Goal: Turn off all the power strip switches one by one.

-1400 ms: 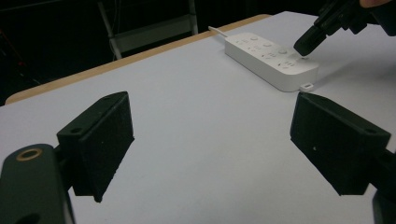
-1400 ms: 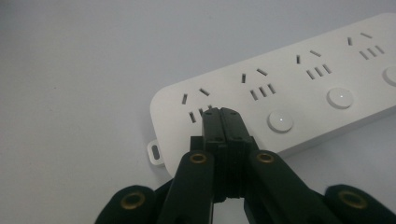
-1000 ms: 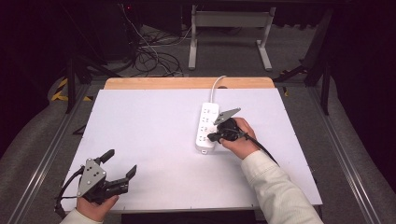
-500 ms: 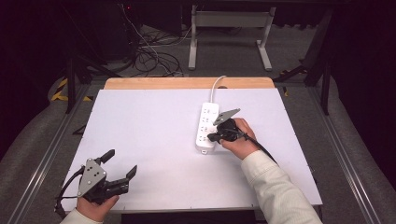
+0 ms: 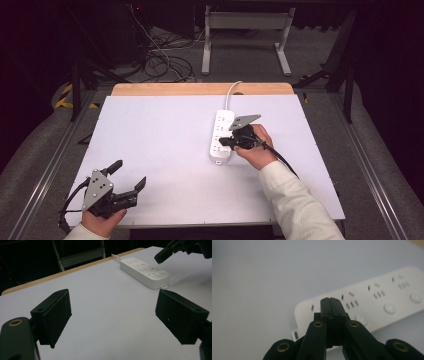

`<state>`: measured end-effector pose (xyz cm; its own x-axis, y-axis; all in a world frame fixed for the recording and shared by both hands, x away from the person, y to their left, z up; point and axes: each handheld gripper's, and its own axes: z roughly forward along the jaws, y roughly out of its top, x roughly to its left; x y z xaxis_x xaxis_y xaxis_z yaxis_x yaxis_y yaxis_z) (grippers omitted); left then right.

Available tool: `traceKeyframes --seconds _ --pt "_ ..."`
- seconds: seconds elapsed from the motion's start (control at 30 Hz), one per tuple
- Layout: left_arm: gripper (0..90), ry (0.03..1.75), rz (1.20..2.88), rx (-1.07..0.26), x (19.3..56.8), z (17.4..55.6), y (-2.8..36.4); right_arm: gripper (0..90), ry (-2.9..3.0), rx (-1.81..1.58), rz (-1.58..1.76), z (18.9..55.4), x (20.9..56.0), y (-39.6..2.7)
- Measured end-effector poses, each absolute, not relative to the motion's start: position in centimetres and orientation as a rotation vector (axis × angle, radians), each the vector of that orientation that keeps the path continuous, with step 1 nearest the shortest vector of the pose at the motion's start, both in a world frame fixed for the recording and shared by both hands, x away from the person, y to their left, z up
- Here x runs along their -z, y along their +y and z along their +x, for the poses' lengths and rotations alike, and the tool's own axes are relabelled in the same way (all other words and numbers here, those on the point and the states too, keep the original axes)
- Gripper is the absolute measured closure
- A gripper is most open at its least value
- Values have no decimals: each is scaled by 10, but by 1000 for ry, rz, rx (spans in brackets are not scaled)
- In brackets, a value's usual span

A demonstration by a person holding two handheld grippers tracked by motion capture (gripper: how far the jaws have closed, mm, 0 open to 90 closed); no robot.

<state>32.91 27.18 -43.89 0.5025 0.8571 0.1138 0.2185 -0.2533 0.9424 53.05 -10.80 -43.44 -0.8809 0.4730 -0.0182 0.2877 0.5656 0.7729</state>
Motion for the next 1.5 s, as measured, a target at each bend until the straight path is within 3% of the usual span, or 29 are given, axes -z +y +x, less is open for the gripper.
traceKeyframes --seconds 0.3,1.5 --pt "139 912 1753 -802 439 329 270 900 2496 -1249 670 536 424 -118" --pt "140 913 1757 -801 439 330 271 900 2555 -1063 747 561 453 -115"
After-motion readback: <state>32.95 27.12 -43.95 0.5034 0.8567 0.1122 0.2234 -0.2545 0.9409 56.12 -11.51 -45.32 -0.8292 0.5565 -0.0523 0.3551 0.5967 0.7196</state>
